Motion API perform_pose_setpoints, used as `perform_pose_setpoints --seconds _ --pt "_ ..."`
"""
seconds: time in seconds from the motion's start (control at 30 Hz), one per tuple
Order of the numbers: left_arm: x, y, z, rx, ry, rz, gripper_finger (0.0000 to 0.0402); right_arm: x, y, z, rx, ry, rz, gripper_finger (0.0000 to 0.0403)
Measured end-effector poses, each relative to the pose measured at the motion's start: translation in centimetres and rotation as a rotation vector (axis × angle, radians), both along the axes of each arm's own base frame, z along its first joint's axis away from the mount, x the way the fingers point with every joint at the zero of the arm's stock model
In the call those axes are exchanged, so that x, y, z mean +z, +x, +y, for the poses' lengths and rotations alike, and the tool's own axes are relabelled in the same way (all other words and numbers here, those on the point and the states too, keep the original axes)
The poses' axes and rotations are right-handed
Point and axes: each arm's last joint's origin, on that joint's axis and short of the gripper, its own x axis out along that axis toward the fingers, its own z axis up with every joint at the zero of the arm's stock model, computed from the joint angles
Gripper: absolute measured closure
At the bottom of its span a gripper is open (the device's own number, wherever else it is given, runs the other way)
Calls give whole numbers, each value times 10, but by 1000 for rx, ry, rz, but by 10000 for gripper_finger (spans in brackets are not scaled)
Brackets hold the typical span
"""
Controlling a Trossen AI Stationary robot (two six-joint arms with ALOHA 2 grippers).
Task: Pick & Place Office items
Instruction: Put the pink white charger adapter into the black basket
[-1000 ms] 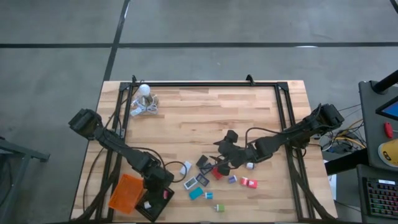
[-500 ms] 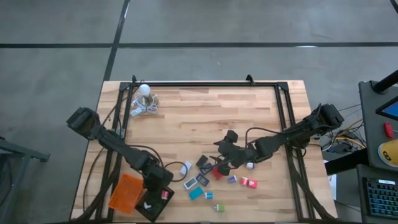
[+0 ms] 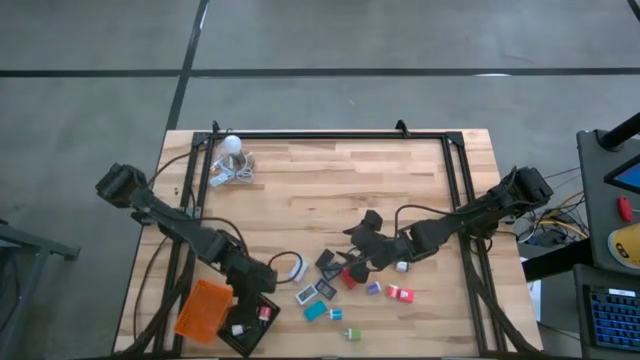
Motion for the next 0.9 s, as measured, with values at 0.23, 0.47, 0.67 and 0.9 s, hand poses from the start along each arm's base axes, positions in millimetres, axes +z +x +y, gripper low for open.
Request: perform_pose_setpoints --seconds 0.23,0.47,0.67,0.9 --pt "29 2 9 -23 186 -422 218 0 0 0 -111 184 -41 116" --pt "53 4 14 -154 457 -828 218 -2 -1 9 -64 601 41 130" --pt "67 6 15 -259 569 -1070 218 -7 -8 11 -180 755 133 141" --pt "73 -1 23 -292 617 -1136 218 -14 -19 15 -314 875 254 156"
